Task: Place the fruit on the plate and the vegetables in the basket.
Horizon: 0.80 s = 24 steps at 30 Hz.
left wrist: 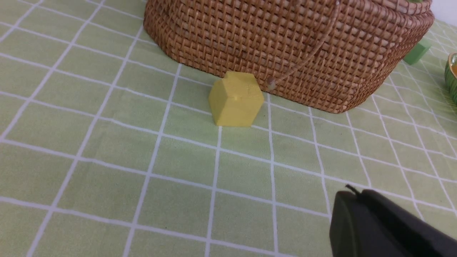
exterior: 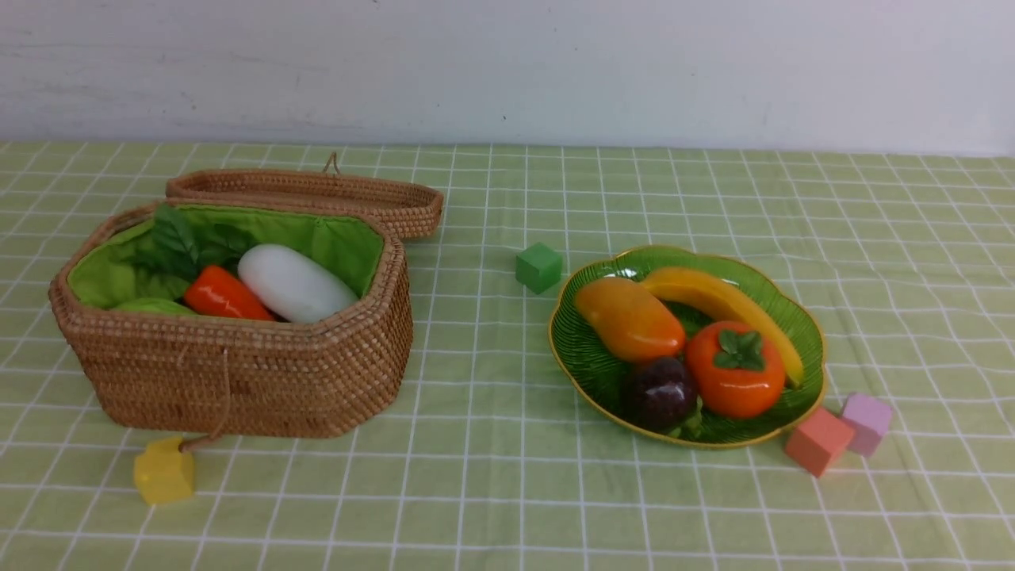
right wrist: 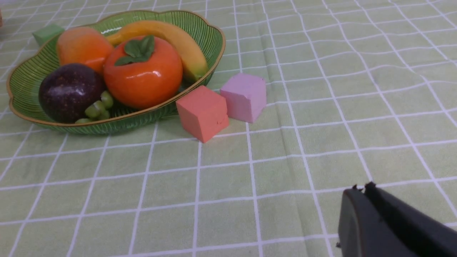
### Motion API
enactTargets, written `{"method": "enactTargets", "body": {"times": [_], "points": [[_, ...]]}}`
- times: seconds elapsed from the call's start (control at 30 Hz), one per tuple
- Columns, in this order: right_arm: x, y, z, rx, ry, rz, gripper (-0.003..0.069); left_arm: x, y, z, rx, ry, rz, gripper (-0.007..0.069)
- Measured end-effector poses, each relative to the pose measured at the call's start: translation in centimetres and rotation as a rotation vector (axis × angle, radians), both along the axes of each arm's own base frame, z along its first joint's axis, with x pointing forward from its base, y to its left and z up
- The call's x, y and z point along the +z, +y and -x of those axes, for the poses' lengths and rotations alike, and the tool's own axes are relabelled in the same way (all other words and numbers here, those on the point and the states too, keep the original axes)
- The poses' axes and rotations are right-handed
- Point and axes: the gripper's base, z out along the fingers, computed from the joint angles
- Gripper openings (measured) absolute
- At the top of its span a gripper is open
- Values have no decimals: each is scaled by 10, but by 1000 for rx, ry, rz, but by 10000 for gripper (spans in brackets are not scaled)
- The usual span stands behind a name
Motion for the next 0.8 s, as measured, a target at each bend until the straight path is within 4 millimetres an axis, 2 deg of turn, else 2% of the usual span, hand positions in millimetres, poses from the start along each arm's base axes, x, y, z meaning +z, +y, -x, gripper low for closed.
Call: {"method": "enactTargets", "body": {"times": [0.8], "points": [[0,0,0,0,0,0,50,0,0,0,0,0,-1,1]]}}
